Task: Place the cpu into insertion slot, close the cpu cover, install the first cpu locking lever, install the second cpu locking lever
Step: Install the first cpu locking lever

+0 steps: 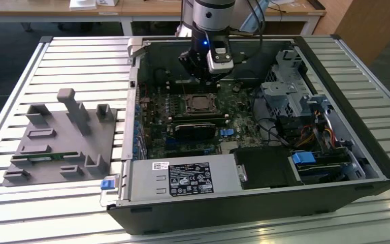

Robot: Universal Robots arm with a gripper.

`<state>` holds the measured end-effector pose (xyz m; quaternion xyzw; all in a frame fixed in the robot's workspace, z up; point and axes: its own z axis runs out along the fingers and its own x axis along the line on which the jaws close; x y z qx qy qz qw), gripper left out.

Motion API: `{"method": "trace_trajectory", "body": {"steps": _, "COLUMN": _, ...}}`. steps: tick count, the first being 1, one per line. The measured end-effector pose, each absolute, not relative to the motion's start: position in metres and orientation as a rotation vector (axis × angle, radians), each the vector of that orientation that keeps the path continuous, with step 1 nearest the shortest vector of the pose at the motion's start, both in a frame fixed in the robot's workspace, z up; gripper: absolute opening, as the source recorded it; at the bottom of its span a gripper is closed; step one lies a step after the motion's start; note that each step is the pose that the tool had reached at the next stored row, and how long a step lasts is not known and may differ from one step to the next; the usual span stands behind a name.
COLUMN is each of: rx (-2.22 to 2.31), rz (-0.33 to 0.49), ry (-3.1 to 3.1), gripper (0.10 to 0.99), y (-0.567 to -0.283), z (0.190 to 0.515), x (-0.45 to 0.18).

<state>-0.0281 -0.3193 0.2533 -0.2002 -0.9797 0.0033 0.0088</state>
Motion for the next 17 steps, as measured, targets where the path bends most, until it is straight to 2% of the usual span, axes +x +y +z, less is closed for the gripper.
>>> {"method": "trace_trajectory", "body": {"steps": 17, "rx": -0.219, "rz": 0.012, "ry": -3.118, "gripper": 0.106, "y": -0.3193, "z": 0.2527, "x": -0.0281}}
